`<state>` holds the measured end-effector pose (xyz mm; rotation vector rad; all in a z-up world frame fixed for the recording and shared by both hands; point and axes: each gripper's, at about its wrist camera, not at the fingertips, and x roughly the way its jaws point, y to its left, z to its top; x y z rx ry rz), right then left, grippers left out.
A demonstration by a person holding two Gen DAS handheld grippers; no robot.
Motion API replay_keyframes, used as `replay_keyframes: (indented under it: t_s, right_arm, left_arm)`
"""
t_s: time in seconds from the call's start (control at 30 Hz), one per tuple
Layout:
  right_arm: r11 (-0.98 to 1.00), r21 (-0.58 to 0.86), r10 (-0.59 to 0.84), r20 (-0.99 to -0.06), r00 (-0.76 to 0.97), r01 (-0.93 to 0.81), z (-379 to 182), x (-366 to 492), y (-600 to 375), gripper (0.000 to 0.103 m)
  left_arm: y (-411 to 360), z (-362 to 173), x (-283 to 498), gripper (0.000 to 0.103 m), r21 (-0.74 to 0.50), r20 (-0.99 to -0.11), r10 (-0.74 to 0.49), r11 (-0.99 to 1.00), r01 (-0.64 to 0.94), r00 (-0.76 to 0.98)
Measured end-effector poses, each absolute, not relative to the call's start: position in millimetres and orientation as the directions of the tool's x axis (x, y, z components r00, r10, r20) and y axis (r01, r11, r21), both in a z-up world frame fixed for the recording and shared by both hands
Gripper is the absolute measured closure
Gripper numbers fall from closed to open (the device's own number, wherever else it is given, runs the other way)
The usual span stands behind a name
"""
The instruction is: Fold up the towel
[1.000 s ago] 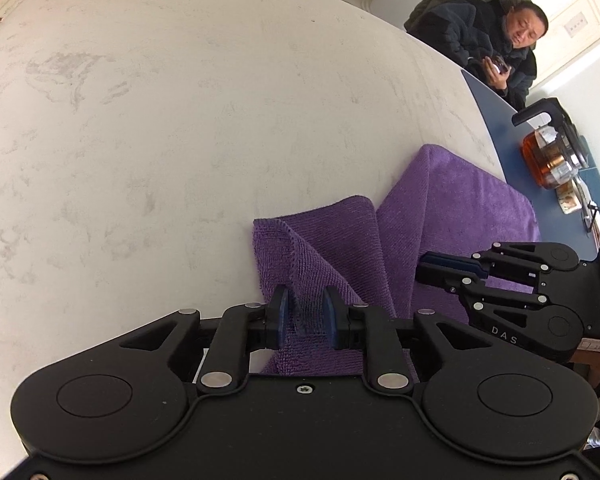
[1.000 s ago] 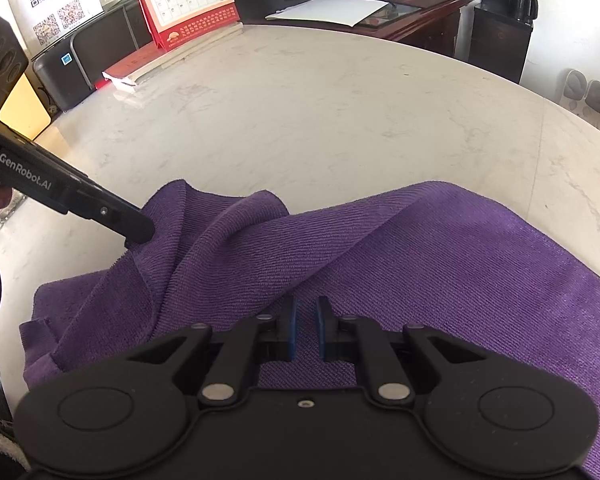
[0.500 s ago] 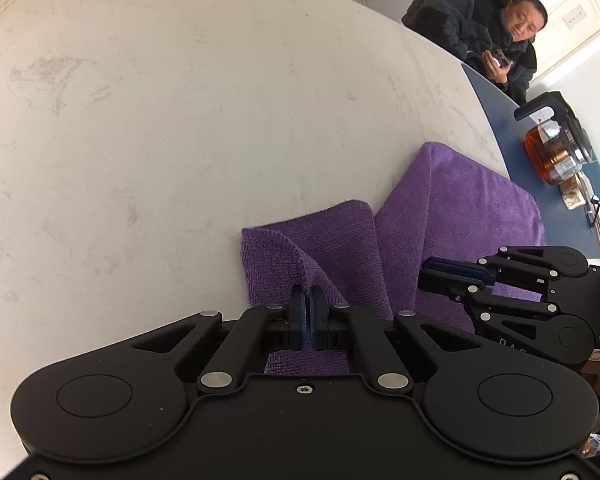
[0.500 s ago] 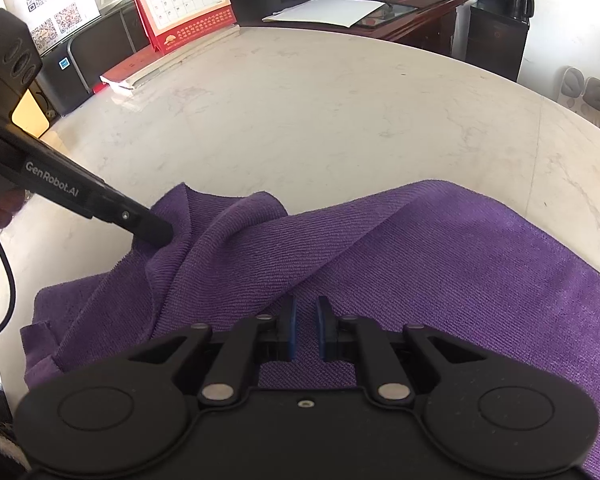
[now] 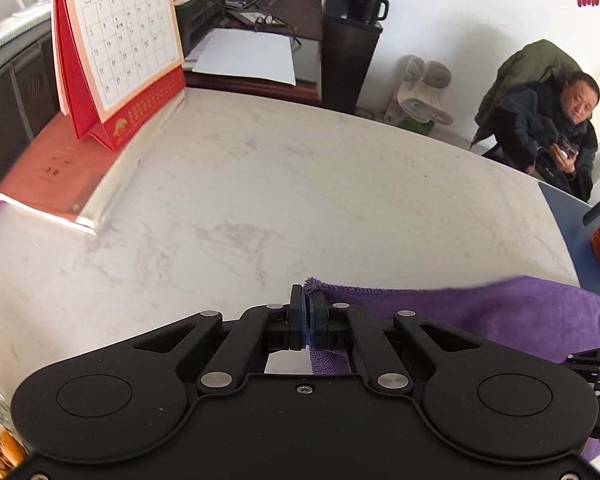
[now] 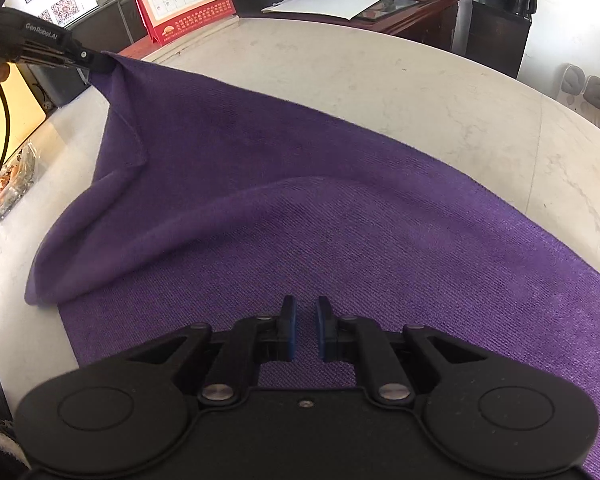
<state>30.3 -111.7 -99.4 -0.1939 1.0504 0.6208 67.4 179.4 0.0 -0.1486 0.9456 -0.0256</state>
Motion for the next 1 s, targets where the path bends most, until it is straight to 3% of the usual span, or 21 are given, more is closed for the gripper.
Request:
replay_keyframes:
  t_s: [0.4, 0.57, 1.0]
  right_arm:
    - [0.818, 0.127, 0.364, -0.869, 0.334, -0.561, -96.3, 34.6, -111.2, 0.094]
    - [0.819, 0.122, 0.359, -0.872, 0.334, -0.561, -95.7, 33.6, -113.1, 0.094]
    - [0.821, 0.106, 0.349, -0.871, 0.346, -0.561, -93.2, 26.5, -113.6, 0.094]
  left_arm:
    - [183.2, -44.7, 134.2, 0.101, 0.085, -0.847, 0.026, 0.993, 0.087, 0.531]
    - [183.2, -65.9, 154.8, 0.093, 0.138, -0.859, 0.054, 0.982, 0.128, 0.510]
    - [228.7, -44.1, 145.3, 0.090, 0.100, -0.823, 0.134, 0.991, -0.091, 0.552]
